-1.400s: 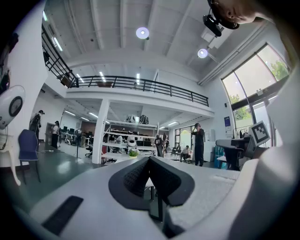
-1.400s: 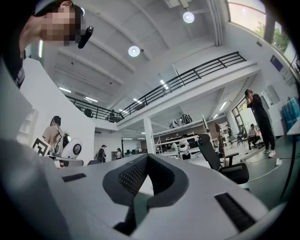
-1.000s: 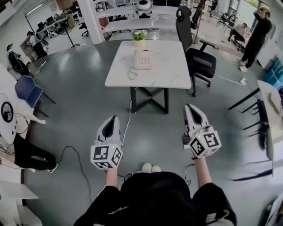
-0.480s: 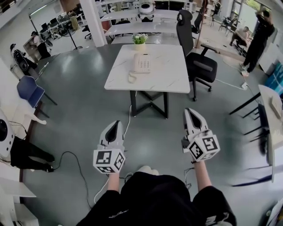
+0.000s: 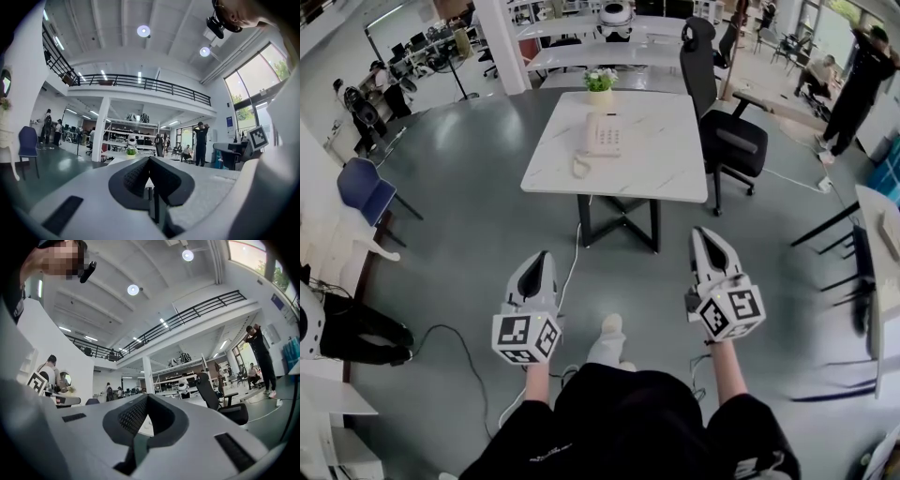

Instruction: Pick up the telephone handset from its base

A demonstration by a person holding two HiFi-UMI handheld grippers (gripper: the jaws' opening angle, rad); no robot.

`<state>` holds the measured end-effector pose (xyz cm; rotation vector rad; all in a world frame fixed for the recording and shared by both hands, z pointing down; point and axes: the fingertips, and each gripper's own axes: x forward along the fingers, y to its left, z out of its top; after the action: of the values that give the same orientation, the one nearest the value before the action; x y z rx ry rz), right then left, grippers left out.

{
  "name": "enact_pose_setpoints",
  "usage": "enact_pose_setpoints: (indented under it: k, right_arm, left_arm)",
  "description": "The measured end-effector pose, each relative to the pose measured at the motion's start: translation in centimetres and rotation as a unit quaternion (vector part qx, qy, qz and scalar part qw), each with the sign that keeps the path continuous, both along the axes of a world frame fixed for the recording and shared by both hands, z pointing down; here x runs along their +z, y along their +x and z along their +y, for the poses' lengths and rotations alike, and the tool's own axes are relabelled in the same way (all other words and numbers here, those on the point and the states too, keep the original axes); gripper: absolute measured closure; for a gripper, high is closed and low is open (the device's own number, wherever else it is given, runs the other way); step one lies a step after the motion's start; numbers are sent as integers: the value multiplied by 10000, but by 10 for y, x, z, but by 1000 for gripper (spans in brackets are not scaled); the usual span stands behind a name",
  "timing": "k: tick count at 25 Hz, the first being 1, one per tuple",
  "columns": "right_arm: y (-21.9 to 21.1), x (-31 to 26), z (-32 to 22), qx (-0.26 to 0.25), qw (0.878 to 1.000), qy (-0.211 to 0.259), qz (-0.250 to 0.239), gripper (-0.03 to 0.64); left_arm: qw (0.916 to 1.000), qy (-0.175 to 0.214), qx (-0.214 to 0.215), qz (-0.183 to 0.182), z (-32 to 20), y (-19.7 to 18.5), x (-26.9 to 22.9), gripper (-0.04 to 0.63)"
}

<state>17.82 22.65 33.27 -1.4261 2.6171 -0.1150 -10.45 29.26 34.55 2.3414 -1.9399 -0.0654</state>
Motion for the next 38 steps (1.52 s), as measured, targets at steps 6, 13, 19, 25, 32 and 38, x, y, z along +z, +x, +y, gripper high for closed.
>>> enact_pose_setpoints:
  k: [6, 13, 19, 25, 32, 38]
  right_arm:
    - [-9, 12, -43, 43, 10000, -76, 18, 626]
    - [-27, 19, -106, 196, 9996, -210, -68, 626]
    - [-41, 17, -156, 318, 9991, -262, -66, 626]
    - [-57, 24, -201, 373, 9987, -338, -117, 626]
    - [-72, 32, -235, 414, 9984, -370, -140, 626]
    - [-75, 35, -254, 467, 9981, -380, -111, 626]
  left_arm:
    - [10000, -58, -16, 69, -43, -11, 14, 596]
    - [9996, -116, 157, 195, -112, -26, 22, 595]
    - [9992, -100, 324, 231, -170, -36, 18, 597]
    - [9987, -91, 461, 207, -216, -47, 20, 595]
    - [9986, -106, 470, 218, -254, -61, 26, 596]
    - [9978, -179, 588, 241, -276, -57, 35, 596]
